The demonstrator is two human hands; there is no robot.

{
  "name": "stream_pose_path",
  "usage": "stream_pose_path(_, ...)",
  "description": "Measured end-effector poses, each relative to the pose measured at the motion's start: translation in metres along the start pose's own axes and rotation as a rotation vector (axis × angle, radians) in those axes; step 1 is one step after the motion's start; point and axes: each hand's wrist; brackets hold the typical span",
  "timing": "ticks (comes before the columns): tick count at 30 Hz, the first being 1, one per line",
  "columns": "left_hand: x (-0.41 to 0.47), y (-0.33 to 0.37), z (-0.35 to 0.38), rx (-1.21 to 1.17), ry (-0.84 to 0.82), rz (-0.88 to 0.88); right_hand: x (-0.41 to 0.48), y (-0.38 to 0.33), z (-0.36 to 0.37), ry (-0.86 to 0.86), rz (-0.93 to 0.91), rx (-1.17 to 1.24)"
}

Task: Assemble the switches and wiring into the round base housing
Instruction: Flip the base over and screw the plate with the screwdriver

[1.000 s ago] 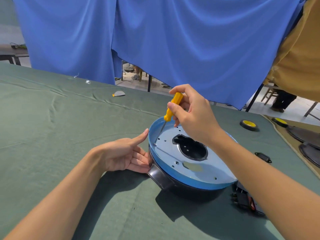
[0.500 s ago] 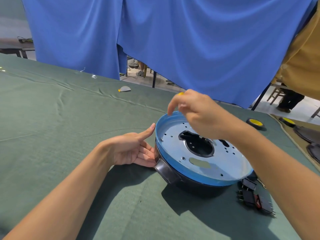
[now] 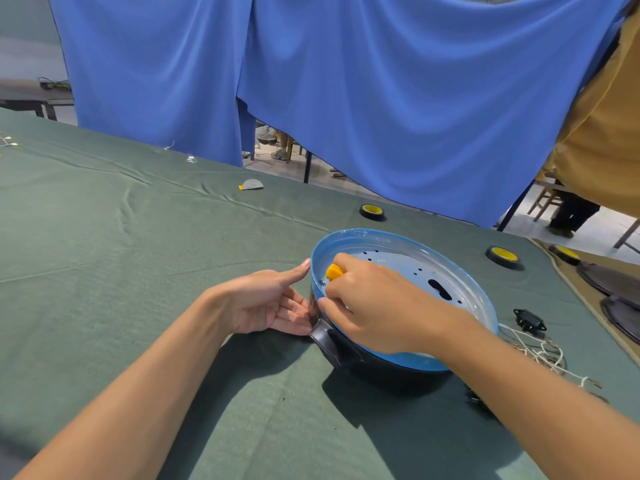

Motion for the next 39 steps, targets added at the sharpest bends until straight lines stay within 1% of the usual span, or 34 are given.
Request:
stream_pose_path(4,-0.003,0.000,0.003,-0.002,0.018,0.010,0.001,0.000,0.003,-0.012,0.022,0.042)
stream_pose_path(9,-0.005,0.001,0.005,0.024,0.037,0.031,0.000,0.008,-0.004,-0.084,0.048,0.162)
stream_pose_path(13,-0.005,0.001,0.006,0.029,0.045,0.033,-0.001,0.008,-0.010,-0.163,0.049,0.188)
stream_pose_path(15,-0.005,0.001,0.005,0.023,0.042,0.030,0.000,0.009,-0.015,-0.175,0.059,0.202)
stream_pose_path(17,-0.004,0.001,0.004,0.012,0.035,0.026,0.004,0.016,-0.026,-0.096,0.105,0.249)
stream_pose_path(19,-0.003,0.001,0.003,0.009,0.029,0.025,0.011,0.026,-0.040,0.029,0.179,0.296)
stream_pose_path(22,-0.002,0.000,0.001,0.011,0.024,0.028,0.021,0.037,-0.050,0.240,0.288,0.475)
stream_pose_path(25,-0.001,0.000,0.000,0.025,0.007,0.022,0.029,0.037,-0.048,0.463,0.296,0.692)
stream_pose_path(28,-0.001,0.000,0.000,0.032,-0.007,0.019,0.034,0.034,-0.037,0.631,0.311,0.779)
stream_pose_path(33,-0.001,0.001,-0.001,0.044,0.000,0.018,0.040,0.026,-0.017,0.738,0.295,0.786)
stream_pose_path(39,-0.001,0.001,0.000,0.039,0.020,0.021,0.041,0.025,-0.003,0.770,0.282,0.767)
Point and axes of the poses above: each hand's wrist, its own x-axis towards the middle knuckle, its own z-axis out of the palm, y = z × x, and after that the axes turned 11 degrees about y, right-handed
